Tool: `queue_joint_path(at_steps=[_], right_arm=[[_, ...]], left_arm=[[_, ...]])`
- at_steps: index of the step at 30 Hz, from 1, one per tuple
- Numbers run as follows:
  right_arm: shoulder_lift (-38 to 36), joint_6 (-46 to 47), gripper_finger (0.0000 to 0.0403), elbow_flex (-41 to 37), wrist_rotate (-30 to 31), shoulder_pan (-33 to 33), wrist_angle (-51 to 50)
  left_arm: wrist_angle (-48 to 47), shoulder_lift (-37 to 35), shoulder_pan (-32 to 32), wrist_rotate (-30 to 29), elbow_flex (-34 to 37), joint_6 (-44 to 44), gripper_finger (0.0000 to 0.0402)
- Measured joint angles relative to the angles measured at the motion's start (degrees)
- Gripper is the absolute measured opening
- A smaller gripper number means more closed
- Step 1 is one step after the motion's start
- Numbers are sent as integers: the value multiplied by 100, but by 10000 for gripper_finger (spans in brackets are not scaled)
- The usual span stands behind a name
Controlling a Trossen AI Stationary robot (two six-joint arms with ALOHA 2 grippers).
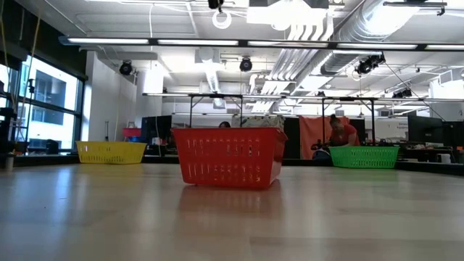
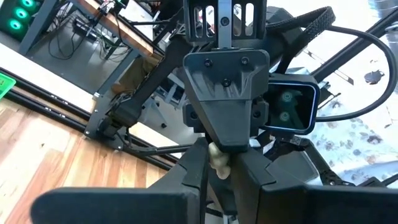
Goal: Sort Halloween decoration
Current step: Put the white skull toy into the green bin
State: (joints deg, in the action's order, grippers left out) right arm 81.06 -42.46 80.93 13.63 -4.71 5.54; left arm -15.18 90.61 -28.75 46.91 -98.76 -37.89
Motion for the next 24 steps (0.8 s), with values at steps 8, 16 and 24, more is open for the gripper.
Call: queue_joint_path(at_steps=[8,16,24], right_arm=[[-4,22,109,0,29,-4,49],[-4,39,81,0,105,-4,46],[-4,17,79,3,131,-2,36]], left_arm=[[0,0,0,4,0,8,35],[7,0,-9,-5,0,35,36],[102,4,-9,7,0,-4,51]])
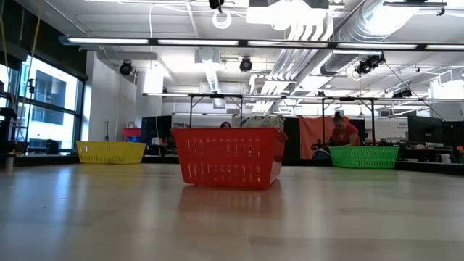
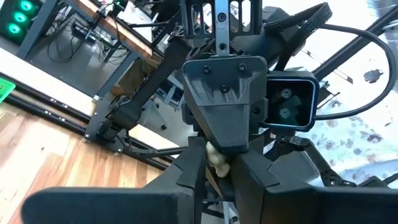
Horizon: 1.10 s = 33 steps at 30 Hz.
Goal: Sort Halloween decoration
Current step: Put the white skull toy into the green bin
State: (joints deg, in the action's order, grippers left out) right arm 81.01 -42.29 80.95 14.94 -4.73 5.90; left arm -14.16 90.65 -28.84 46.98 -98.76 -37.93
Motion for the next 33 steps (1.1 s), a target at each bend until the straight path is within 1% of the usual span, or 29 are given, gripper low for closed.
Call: queue_joint_path(at_steps=[8,14,18,21,26,30,33], right_arm=[[0,-32,79,11,121,2,35],[0,-438,79,8,239,2,105],[0,-537,79,8,351,4,159],[0,-545,79,3,397,2,154],[11,-769,79,-7,487,2,116],[11,-982,79,-7,790,-7,137],[11,-1072,79,-7,1081,-36,154]], left_arm=[[198,4,-81,116,7,-105,60],[243,-1,-120,169,7,-83,60],[266,-35,-161,208,4,-53,64],[265,-35,-208,215,4,-37,75],[456,-37,-326,231,-2,-43,107],[567,-112,-573,268,-2,-13,129],[522,-220,-915,338,-2,106,139]])
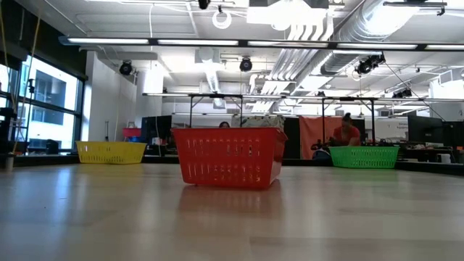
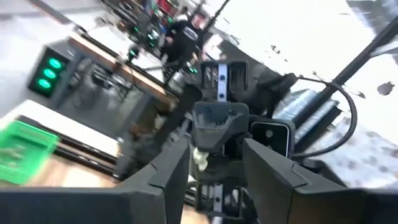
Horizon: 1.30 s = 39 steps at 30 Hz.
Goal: Sort Halloween decoration
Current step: Put the white skull toy into the green bin
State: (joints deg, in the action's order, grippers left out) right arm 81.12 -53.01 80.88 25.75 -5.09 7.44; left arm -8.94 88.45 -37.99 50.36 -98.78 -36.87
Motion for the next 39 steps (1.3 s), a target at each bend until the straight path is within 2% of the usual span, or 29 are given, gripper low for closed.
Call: queue_joint_path(at_steps=[6,11,14,19,22,28,34,39], right_arm=[[-60,32,79,0,717,-313,-282],[-165,141,79,0,1453,-783,-916],[-261,847,79,0,1701,-1194,-1648],[-367,2832,79,0,1727,-2155,-3312],[-365,4020,79,0,1399,-2851,-4460],[-230,5835,79,-167,210,-4243,-6078],[-116,6637,79,-1051,-1176,-5231,-6271],[-36,6816,79,-1787,-1372,-5436,-5840]], left_arm=[[-493,-280,-773,-99,-4,565,143],[-1198,-362,-1120,-248,-4,1132,143],[-1549,-362,-1199,-268,-4,1388,143],[-1921,-360,-1199,-299,-4,1770,143],[-1999,-360,-1199,-299,-4,1819,143],[-2003,-357,-1199,-288,-4,1812,143],[-2094,-355,-1188,-259,-2,1811,143],[-2147,-353,-1187,-255,0,1809,143]])
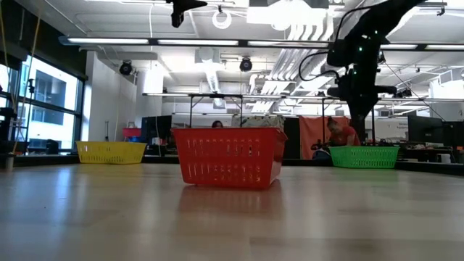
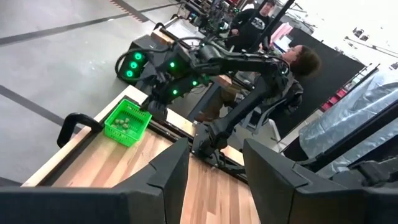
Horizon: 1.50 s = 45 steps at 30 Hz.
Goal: Sort Halloween decoration
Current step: Put the white skull toy into the green bin
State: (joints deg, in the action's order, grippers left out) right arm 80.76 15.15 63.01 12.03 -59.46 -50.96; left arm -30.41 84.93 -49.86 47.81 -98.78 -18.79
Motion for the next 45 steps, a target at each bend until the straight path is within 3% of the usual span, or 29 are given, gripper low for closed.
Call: queue_joint_path(at_steps=[10,22,30,40,45], right_arm=[[159,585,79,-526,210,28,800],[1231,1051,79,-536,70,-62,760],[1294,1060,81,-536,-71,-169,960],[1293,991,181,-534,-67,-169,1011],[1120,991,209,-535,-156,-169,1142]], left_arm=[[-2,2,90,0,2,-59,143],[21,4,280,11,2,-216,143],[21,4,279,7,2,-225,143],[23,4,277,2,2,-229,143],[23,4,276,0,2,-213,143]])
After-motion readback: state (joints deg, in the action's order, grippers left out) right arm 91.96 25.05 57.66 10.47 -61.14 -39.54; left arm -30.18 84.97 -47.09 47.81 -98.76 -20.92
